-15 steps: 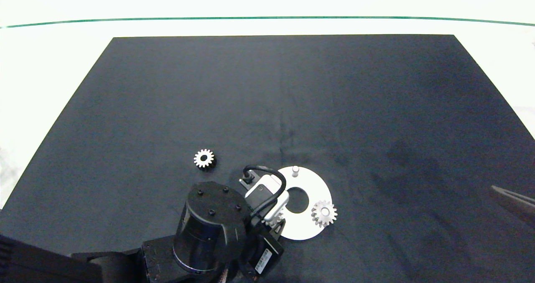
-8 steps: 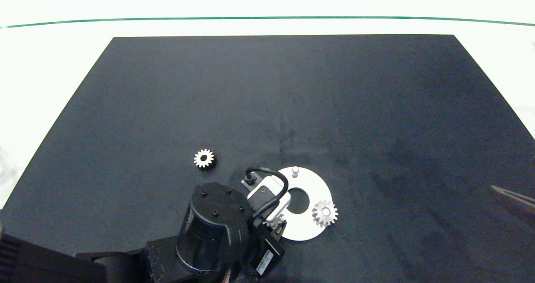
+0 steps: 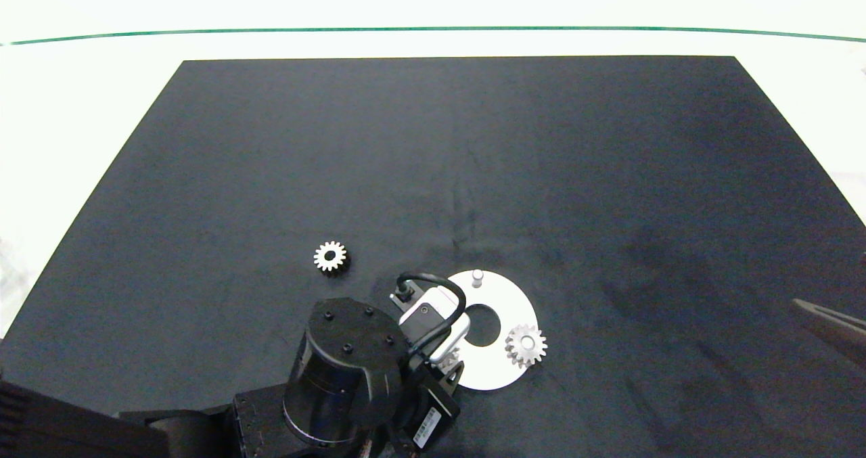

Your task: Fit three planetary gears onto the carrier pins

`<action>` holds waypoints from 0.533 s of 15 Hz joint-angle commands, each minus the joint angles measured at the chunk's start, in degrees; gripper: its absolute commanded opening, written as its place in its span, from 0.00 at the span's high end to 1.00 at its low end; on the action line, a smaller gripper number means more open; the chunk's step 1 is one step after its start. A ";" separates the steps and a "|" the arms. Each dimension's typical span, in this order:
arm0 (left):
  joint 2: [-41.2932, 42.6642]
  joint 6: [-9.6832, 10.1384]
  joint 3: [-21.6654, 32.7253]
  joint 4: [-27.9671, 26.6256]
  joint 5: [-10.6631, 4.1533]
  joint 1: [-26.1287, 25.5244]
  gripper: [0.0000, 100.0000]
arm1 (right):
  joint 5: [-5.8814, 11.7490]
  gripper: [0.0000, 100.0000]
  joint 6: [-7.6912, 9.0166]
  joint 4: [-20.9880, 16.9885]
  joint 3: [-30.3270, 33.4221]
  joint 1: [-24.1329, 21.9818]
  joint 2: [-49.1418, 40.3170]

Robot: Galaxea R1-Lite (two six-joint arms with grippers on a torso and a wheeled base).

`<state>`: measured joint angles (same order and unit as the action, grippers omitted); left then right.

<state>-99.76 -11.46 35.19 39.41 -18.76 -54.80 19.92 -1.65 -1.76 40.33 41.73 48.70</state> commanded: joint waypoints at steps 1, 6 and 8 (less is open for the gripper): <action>0.35 0.03 -0.21 0.31 -0.14 -0.31 0.00 | 0.12 0.00 -0.02 0.00 0.02 0.02 0.08; 1.85 0.03 -0.57 -0.39 -0.22 -0.31 0.00 | 0.12 0.00 -0.02 0.00 -0.07 0.02 -0.01; 4.39 0.03 -1.71 -2.06 -0.31 -0.40 0.00 | 0.12 0.00 -0.02 0.00 -0.07 0.02 -0.01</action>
<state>-97.11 -11.33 33.99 37.23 -18.93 -55.13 19.92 -1.65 -1.73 40.29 41.73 48.70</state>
